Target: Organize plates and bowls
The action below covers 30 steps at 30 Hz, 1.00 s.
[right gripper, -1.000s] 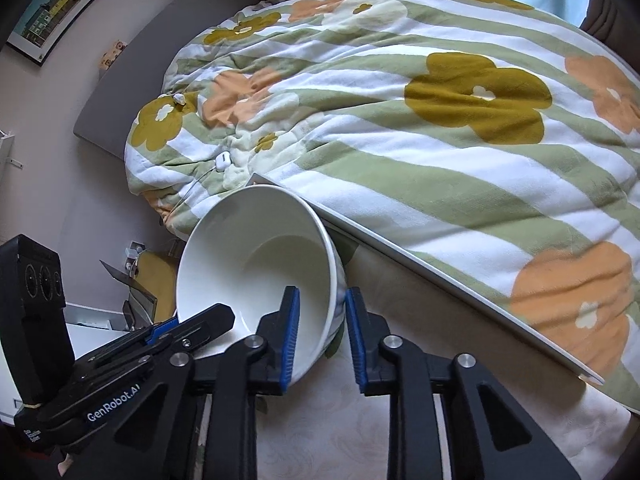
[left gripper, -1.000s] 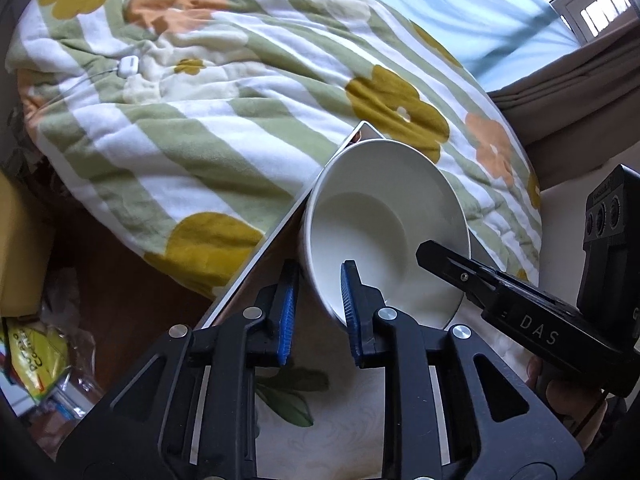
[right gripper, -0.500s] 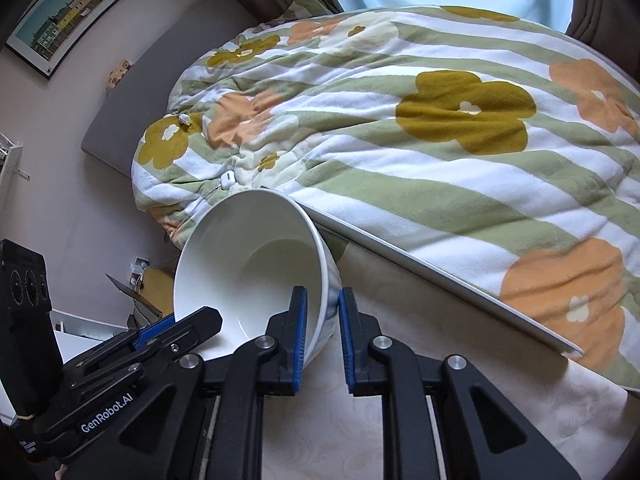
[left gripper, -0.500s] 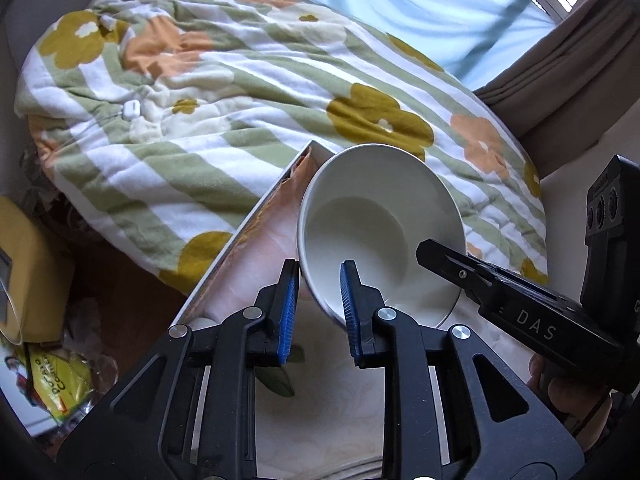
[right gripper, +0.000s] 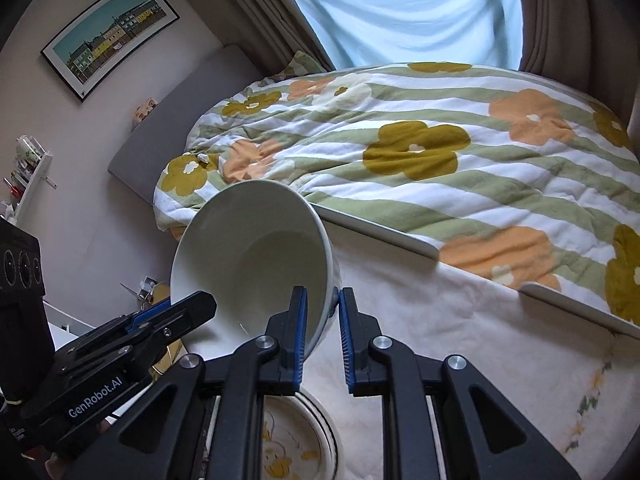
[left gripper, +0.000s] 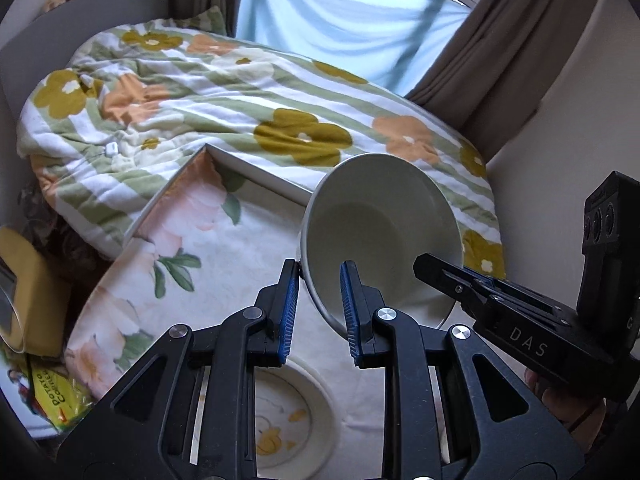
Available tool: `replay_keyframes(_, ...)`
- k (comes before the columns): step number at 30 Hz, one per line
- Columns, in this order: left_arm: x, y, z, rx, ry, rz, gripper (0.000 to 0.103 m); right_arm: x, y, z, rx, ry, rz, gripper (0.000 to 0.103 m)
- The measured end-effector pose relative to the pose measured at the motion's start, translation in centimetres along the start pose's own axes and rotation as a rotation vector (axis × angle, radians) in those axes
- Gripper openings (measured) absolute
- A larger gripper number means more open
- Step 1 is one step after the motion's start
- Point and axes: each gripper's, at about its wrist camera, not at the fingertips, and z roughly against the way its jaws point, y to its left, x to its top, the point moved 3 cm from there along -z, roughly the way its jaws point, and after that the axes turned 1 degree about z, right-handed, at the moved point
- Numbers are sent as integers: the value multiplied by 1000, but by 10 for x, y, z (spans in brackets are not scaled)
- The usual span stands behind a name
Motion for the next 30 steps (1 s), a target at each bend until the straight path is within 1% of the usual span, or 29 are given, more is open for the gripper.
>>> replay_keyframes(5,-48,-59,25,-26,4,-62,19,-48,-28,60,-34,-34,-48,15)
replay_keyframes(7,-68,-79,31,-47,14,-78,19,-68,-40,81,-54,-45,-69,15)
replay_keyframes(11,-109,-114,33,-84,49,-112,19,-102,-64,109,-99,-53,-100,15)
replay_keyframes(16,-151,-145,23,-112,117,-155,19,-140,-92,129,-142,-45,-159,15)
replay_keyframes(21,-188,-166,7,-110,189,-193,19,-178,-119,134,-169,-5,-213,15)
replay_keyframes(25,-205,-172,-9,-93,243,-212,19,-203,-137,128,-173,33,-257,15)
replay_keyframes(30,-217,-171,-24,-55,286,-228,19,-217,-145,119,-177,68,-277,15)
